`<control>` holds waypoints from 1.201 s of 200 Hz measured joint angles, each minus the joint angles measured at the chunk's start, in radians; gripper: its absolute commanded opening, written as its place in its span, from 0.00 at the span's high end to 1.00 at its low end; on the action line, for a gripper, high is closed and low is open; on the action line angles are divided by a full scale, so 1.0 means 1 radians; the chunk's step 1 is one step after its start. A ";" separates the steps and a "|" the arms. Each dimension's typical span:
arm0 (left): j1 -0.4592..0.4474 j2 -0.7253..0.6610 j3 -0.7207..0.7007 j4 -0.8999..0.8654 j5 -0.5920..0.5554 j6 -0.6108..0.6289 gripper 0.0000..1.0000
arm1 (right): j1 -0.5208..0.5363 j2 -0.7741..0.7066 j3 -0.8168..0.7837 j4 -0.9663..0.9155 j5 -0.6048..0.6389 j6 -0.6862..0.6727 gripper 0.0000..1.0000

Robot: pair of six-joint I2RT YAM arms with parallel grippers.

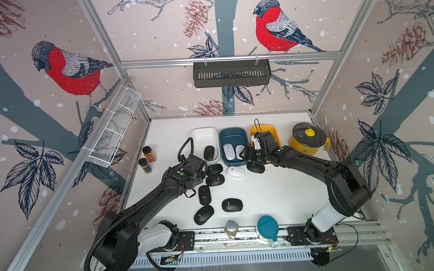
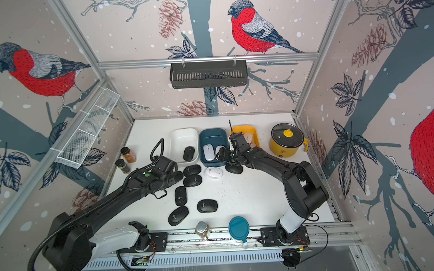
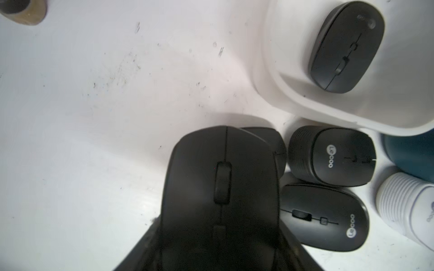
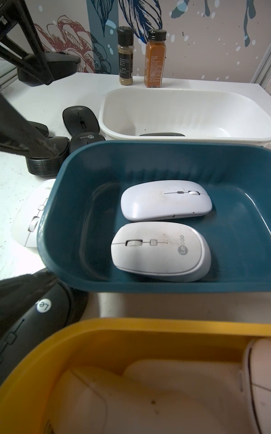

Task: Place the mice by color into the storage box
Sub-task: Pick up the mouse from the center of the board, then place the mouse in the storage box.

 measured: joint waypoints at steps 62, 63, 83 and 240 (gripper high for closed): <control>0.006 0.130 0.164 0.027 -0.049 0.109 0.47 | 0.000 -0.004 0.000 0.000 0.003 0.000 0.23; 0.006 0.134 0.169 0.029 -0.049 0.111 0.47 | 0.000 -0.004 0.000 0.000 0.003 0.000 0.23; 0.016 0.197 0.222 0.055 -0.050 0.160 0.47 | 0.000 -0.006 0.000 -0.001 0.003 0.000 0.23; 0.117 0.517 0.418 0.262 0.009 0.389 0.47 | -0.024 -0.017 -0.008 -0.008 0.003 0.000 0.23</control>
